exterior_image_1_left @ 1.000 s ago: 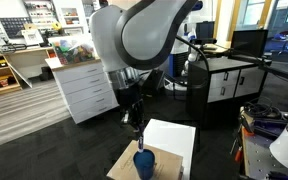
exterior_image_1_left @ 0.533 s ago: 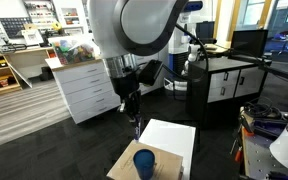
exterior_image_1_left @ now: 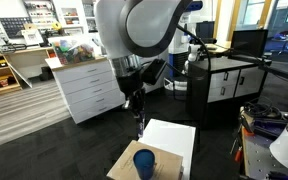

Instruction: Take the marker out of the cup and put it on the book

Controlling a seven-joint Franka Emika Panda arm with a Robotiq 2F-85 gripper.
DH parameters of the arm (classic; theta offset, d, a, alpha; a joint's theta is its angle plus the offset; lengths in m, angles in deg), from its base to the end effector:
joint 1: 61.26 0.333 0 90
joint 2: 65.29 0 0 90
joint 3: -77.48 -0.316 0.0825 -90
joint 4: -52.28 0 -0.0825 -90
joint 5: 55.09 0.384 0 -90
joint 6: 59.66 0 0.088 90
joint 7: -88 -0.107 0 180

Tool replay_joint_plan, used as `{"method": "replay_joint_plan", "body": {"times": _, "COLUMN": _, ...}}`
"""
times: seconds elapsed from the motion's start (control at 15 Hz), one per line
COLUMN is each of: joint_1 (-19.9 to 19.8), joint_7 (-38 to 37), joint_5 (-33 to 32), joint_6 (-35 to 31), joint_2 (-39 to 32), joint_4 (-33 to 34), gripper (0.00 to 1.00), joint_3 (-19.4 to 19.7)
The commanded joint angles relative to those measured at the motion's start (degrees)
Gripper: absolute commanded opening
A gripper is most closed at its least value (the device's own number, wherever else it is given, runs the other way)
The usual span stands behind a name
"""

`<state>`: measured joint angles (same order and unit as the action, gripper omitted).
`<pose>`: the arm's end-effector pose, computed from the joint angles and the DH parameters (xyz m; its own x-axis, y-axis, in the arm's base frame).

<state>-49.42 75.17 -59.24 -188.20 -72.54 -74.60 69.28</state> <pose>0.5006 0.1801 0.3135 0.9817 0.1696 -0.0865 0.1746 -0.9831 0.0546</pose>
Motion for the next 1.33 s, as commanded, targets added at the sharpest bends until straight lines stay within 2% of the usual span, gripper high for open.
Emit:
{"method": "replay_joint_plan", "body": {"times": 0.0, "joint_1": -1.0, "joint_7": -2.5, "joint_5": -0.9, "joint_6": 0.7, "joint_2": 1.6, "joint_4": -2.7, "gripper": 0.05, "joint_3": 0.9}}
{"method": "replay_joint_plan", "body": {"times": 0.73, "joint_1": -3.3, "joint_7": -3.3, "joint_5": -0.1, "joint_6": 0.5, "joint_2": 0.7, "joint_4": -5.8, "gripper": 0.05, "joint_3": 3.0}}
{"method": "replay_joint_plan", "body": {"times": 1.27, "joint_1": -2.0, "joint_7": -3.6, "joint_5": -1.3, "joint_6": -11.2, "joint_2": 1.3, "joint_4": -9.1, "gripper": 0.05, "joint_3": 1.8}}
